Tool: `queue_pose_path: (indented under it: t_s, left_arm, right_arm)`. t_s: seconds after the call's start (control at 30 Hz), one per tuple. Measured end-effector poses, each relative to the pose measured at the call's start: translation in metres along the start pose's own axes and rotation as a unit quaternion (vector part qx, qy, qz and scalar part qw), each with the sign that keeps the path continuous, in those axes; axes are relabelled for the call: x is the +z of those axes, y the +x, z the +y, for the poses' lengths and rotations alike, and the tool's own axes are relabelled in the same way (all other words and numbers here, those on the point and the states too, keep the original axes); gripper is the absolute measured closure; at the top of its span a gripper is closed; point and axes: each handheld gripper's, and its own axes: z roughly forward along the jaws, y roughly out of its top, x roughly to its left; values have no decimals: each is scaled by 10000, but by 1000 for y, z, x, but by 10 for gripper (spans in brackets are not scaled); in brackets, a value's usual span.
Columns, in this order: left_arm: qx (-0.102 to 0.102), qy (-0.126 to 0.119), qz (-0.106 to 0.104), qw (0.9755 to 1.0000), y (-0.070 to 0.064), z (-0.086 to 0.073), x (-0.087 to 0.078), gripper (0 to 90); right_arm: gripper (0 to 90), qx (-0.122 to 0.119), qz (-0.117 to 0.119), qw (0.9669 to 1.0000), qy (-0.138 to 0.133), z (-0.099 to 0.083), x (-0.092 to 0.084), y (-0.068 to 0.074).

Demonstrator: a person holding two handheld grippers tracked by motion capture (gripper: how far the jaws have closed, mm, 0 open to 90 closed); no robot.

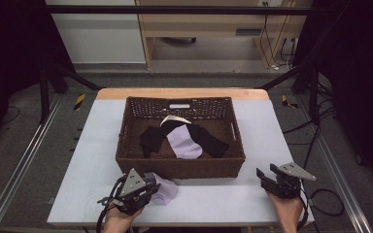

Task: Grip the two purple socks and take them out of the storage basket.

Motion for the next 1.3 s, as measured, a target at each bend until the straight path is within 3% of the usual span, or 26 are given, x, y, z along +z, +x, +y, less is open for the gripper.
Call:
queue_pose_path:
  t_s: [0.03,0.07,0.2,0.33,0.5,0.67,0.73,0.9,1.1,1.13,1.3]
  left_arm:
    - [6,29,-15,10000,0,0,1,758]
    - [-9,78,23,10000,0,0,1,653]
    - [-106,38,169,9998,-1,3,-3,475]
    - [-222,-103,177,9995,0,9,-13,411]
    - [-243,-397,185,9987,1,22,-30,394]
    - [-201,-734,295,9967,7,44,-43,384]
    - [-165,-755,339,9964,9,54,-45,378]
    - [-138,-874,355,9954,15,75,-45,380]
    - [-72,-1009,529,9935,27,111,-36,385]
    - [-72,-1009,529,9935,27,111,-36,387]
    - [-70,-1089,689,9916,34,138,-18,390]
  right_arm:
    - [427,2,4,10000,3,0,0,0]
    - [426,-10,-3,10000,1,0,0,0]
    - [425,-20,-22,10000,-8,-1,1,-1]
    - [425,24,-21,10000,-11,-1,0,-2]
    - [424,38,-18,10000,-20,-1,0,-2]
    - [422,65,-50,10000,-46,0,0,-3]
    - [422,67,-54,9999,-55,0,0,-3]
    - [422,72,-51,9999,-70,1,0,-3]
    - [428,73,-44,9999,-95,2,-1,-3]
    - [430,79,-42,9999,-92,2,-1,-3]
    - [435,68,-34,9999,-80,2,0,-3]
